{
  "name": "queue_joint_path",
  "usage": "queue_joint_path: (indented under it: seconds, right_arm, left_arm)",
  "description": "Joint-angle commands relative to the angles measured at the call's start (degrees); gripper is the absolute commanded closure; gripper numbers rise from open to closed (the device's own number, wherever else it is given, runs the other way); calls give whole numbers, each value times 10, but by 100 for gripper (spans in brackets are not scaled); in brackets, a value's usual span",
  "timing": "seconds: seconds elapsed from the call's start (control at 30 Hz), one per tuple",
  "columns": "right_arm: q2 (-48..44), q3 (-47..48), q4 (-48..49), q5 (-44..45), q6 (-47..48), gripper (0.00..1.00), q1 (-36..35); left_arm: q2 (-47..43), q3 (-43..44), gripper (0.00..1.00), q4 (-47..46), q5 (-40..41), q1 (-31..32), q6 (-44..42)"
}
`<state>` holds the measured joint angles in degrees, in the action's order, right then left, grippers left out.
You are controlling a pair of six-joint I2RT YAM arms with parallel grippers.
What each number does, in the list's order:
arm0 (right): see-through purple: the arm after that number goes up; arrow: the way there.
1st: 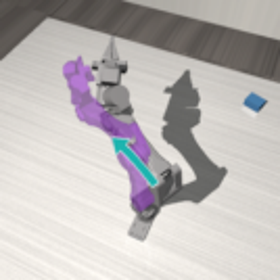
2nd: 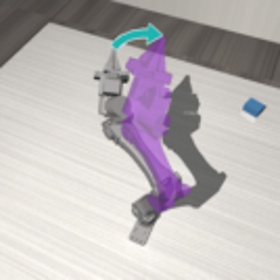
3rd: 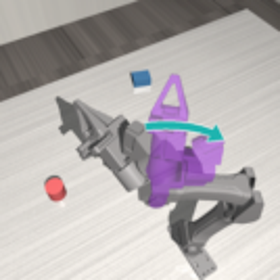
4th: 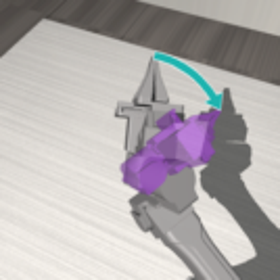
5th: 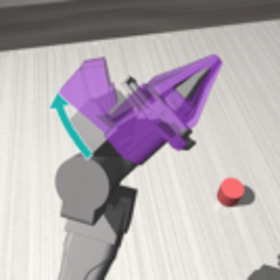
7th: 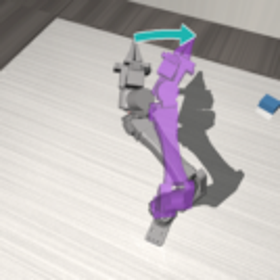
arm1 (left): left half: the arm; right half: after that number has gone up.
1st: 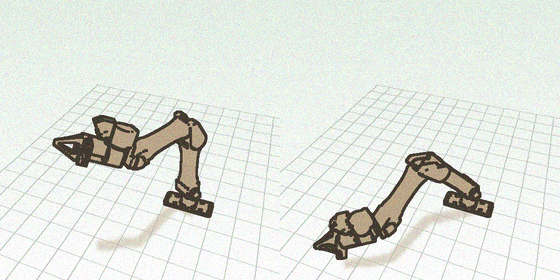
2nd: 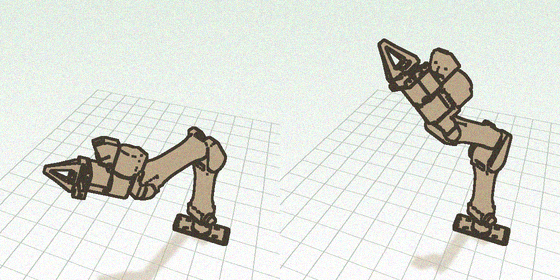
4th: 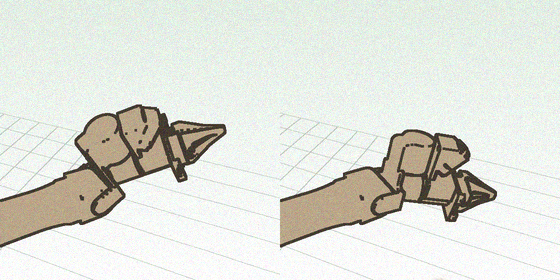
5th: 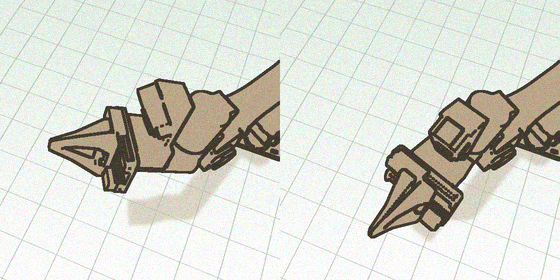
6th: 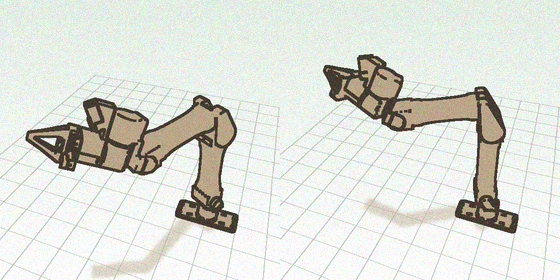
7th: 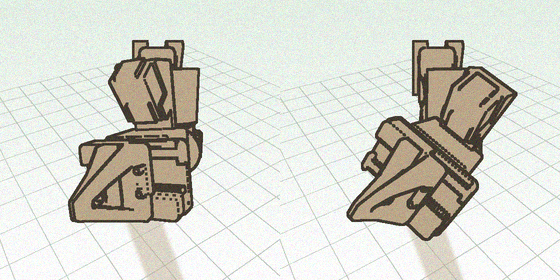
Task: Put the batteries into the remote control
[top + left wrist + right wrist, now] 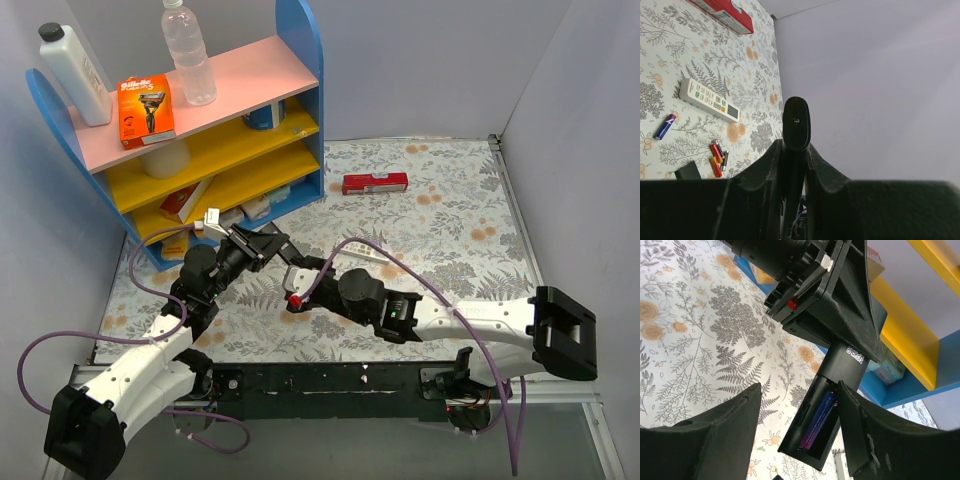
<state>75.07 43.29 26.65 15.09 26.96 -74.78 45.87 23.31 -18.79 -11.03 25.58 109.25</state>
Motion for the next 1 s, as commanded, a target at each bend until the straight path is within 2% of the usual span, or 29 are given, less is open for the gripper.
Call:
queue_joint_path:
  seconds: [0.0,0.2,0.7,0.97]
  right_arm:
    - [52,-35,-140,12,-35,32,-31]
    - [82,-17,-127,28,-31,32,-54]
    - [133,39,-96,49,-24,32,-60]
    - [120,36,-106,52,-67,30,-56]
  left_arm:
    - [-32,76,100,-141,45,-8,231]
    - [-33,73,100,-130,45,-9,225]
    - [-28,65,100,-107,38,-9,225]
    - [-53,46,100,-83,30,-8,202]
